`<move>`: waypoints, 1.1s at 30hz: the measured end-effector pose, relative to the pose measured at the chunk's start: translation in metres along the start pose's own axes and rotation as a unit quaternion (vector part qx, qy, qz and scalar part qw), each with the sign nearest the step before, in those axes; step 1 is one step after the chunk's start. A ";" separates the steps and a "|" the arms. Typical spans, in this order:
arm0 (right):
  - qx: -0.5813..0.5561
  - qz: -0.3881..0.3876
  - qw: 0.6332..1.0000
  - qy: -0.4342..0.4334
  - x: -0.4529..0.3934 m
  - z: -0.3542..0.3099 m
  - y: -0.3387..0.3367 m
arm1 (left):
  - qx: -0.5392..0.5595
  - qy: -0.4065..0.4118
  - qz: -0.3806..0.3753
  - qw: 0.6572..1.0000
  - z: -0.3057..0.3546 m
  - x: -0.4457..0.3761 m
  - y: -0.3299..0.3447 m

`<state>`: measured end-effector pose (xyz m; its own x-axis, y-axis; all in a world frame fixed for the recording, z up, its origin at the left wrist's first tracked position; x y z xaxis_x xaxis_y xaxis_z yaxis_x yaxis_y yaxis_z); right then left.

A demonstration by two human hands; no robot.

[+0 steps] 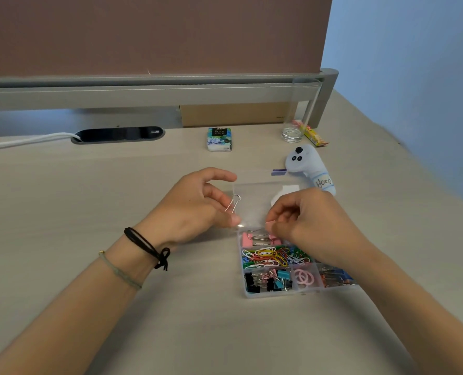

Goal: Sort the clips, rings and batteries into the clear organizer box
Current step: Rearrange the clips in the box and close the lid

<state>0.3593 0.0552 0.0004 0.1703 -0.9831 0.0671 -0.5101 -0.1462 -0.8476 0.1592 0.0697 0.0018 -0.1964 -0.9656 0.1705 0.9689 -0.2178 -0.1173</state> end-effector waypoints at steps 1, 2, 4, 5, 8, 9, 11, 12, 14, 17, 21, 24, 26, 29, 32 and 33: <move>0.005 -0.005 1.000 -0.005 0.000 -0.001 0.001 | 0.007 0.002 -0.006 1.000 0.000 0.000 0.002; 0.009 -0.007 1.000 -0.009 0.001 -0.002 0.001 | 0.009 0.005 -0.013 1.000 0.000 0.001 0.005; 0.027 0.007 0.999 -0.018 0.001 -0.003 0.001 | -0.005 0.015 -0.010 1.000 0.000 0.002 0.010; 0.049 0.020 0.998 -0.025 0.001 -0.002 0.000 | -0.015 0.020 -0.006 1.000 -0.001 0.002 0.012; 0.109 0.046 0.992 -0.031 -0.001 0.000 -0.002 | -0.053 0.052 0.013 0.997 -0.006 0.001 0.019; 0.109 0.044 0.993 -0.029 -0.002 0.002 -0.002 | -0.070 0.064 0.017 0.995 -0.007 0.001 0.021; 0.110 0.039 0.993 -0.026 -0.003 0.003 -0.003 | -0.093 0.079 0.017 0.992 -0.008 0.001 0.026; 0.113 0.037 0.993 -0.026 -0.003 0.003 -0.003 | -0.098 0.082 0.016 0.992 -0.009 0.001 0.028; 0.116 0.034 0.992 -0.030 -0.003 0.003 -0.004 | -0.103 0.087 0.016 0.991 -0.010 0.001 0.032; 0.114 0.031 0.992 -0.040 -0.003 0.004 -0.004 | -0.108 0.098 0.022 0.989 -0.009 0.001 0.036; 0.125 0.041 0.990 -0.055 -0.004 0.005 -0.004 | -0.093 0.091 0.011 0.991 -0.008 0.002 0.043; 0.116 0.065 0.989 -0.059 -0.006 0.010 -0.010 | -0.131 0.099 0.014 0.986 -0.010 0.002 0.048; 0.098 0.101 0.989 -0.046 -0.008 0.014 -0.019 | -0.155 0.103 0.026 0.982 -0.012 0.002 0.050; 0.095 0.143 0.984 -0.049 -0.013 0.012 -0.031 | -0.184 0.110 0.038 0.976 -0.013 0.004 0.050; 0.108 0.172 0.976 -0.072 -0.027 0.006 -0.036 | -0.155 0.122 0.044 0.979 -0.011 0.005 0.046; 0.118 0.178 0.974 -0.081 -0.035 0.004 -0.036 | -0.143 0.124 0.052 0.980 -0.010 0.006 0.042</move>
<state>0.3749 0.0949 0.0262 0.1582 -0.9342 -0.3198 -0.3557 0.2482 -0.9010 0.1975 0.0537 -0.0122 -0.1641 -0.9817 -0.0963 0.9106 -0.1132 -0.3975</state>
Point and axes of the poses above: each hand's wrist, its own x-axis away from the middle knuckle, its own y-axis out of the palm, z = x × y, the point moved 4 cm from there along -x, towards the middle knuckle, and after that the axes turned 12 degrees about x, right-handed, at the moved point
